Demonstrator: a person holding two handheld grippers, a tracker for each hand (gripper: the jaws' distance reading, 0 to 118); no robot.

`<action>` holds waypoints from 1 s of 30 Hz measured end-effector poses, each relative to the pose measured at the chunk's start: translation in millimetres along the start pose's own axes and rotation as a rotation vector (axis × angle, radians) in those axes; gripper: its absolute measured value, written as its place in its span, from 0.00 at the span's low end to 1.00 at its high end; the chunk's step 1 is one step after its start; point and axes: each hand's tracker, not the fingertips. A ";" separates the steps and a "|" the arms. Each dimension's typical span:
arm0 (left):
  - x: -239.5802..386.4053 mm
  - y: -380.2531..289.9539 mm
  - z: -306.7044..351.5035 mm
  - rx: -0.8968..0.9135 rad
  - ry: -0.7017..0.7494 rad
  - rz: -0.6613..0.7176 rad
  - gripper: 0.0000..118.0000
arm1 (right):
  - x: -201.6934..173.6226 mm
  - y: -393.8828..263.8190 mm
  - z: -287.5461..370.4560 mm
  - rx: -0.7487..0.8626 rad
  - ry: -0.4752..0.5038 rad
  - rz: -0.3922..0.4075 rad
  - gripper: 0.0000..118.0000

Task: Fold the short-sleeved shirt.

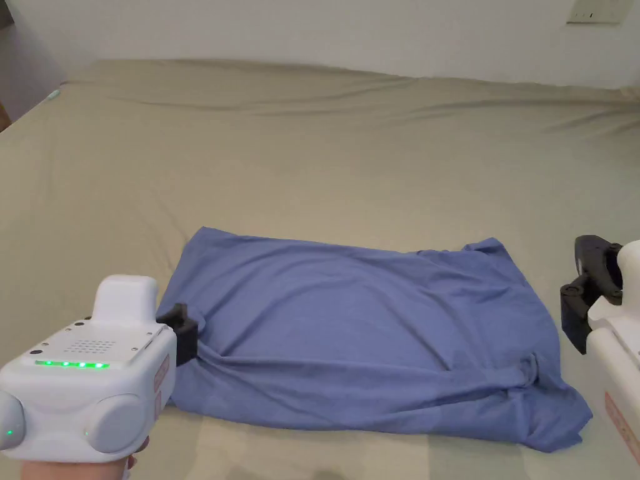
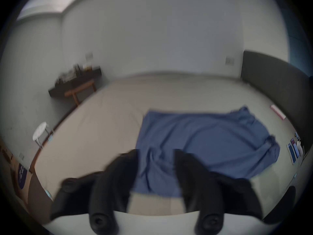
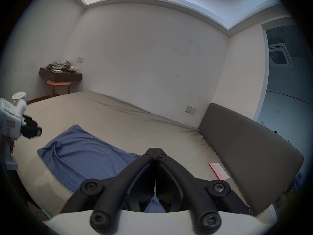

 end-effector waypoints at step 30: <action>-43.3 -53.2 -73.8 -0.208 0.039 0.218 0.04 | 45.1 -142.3 -118.2 -0.663 0.042 -0.173 0.99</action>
